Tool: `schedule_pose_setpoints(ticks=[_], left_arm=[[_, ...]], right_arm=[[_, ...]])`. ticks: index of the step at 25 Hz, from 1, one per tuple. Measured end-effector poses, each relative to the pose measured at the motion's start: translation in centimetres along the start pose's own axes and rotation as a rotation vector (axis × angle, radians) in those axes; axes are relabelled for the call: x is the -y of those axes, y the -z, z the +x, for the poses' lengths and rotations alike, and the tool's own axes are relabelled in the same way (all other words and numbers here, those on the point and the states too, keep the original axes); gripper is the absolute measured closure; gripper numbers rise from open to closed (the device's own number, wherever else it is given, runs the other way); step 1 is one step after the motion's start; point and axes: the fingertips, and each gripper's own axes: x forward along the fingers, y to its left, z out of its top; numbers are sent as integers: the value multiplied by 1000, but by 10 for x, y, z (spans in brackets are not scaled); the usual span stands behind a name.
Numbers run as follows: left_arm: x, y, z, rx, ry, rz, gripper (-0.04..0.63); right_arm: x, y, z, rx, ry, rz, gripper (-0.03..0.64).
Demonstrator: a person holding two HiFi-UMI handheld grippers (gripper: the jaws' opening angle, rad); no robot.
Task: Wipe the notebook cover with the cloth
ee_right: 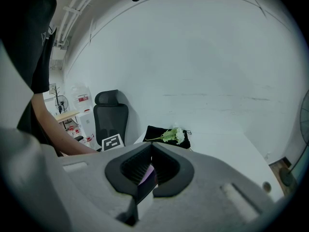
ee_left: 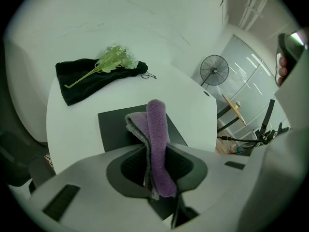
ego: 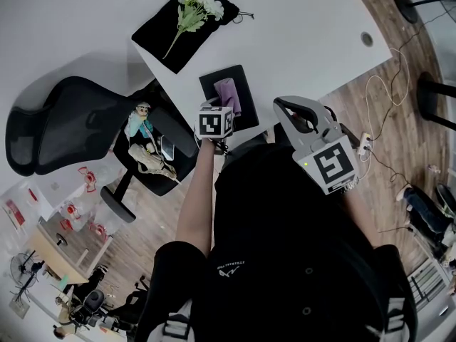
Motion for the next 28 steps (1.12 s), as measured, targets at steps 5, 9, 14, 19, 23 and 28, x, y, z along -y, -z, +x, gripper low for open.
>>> schedule_pose_setpoints(ticks=[5,9,14,19,23,28], left_arm=[[-9,3,-6,-8,-30,-5,508],[-16,7,-10,-5,-44,-13,508],[-25,10,-15,-5,-74,-23,508],[-37,21,-17,-25,-111,-35,507],[-45,26,-23,-22,-128,-52,507],[-50,29,-26,-33,-152,-48,507]], right_arm=[[-1,-1,-1,-5,1,-2,612],[-3,0,-2,-7,0,-5,612],[-5,1,-3,-12,-4,-12,611],[-9,2,-4,-14,-11,-20,612],[-11,3,-6,-14,-13,-17,611],[-13,4,-7,-12,-14,-20,612]])
